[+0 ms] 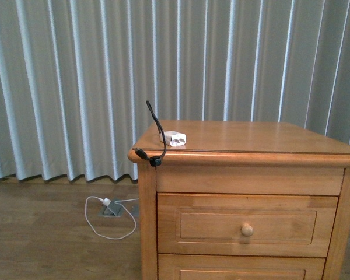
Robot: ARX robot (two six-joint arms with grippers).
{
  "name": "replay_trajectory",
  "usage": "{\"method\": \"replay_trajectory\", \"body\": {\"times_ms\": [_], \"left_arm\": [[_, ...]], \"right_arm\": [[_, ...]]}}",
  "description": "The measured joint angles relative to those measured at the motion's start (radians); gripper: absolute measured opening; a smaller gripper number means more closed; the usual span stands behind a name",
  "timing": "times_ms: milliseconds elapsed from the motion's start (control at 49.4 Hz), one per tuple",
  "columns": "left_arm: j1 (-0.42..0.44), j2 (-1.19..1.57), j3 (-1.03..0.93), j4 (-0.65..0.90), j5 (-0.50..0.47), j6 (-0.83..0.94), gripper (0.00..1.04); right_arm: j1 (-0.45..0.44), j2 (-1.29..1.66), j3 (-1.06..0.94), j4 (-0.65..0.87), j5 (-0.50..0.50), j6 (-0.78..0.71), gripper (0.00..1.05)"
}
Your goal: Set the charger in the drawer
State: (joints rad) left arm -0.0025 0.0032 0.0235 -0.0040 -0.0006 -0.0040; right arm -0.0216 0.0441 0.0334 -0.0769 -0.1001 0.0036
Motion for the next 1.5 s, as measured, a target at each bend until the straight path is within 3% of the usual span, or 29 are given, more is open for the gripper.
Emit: {"method": "replay_trajectory", "body": {"times_ms": [41,81,385,588,790,1196,1499], "left_arm": [[0.000,0.000,0.000,0.000,0.000,0.000,0.99],[0.000,0.000,0.000,0.000,0.001,0.000,0.99],[0.000,0.000,0.000,0.000,0.000,0.000,0.99],[0.000,0.000,0.000,0.000,0.000,0.000,0.99],[0.000,0.000,0.000,0.000,0.000,0.000,0.99],[0.000,0.000,0.000,0.000,0.000,0.000,0.99],[0.000,0.000,0.000,0.000,0.000,0.000,0.99]], "right_arm": [[0.003,0.089,0.028,-0.032,-0.063,0.002,0.96],[0.023,0.169,0.040,-0.012,-0.064,0.009,0.96],[0.174,0.872,0.180,0.512,0.055,0.039,0.96],[0.248,1.289,0.360,0.683,0.115,0.064,0.96],[0.290,1.596,0.566,0.774,0.153,0.084,0.96],[0.308,2.094,1.051,0.789,0.232,0.116,0.96],[0.311,2.240,1.184,0.784,0.242,0.116,0.96]]}}
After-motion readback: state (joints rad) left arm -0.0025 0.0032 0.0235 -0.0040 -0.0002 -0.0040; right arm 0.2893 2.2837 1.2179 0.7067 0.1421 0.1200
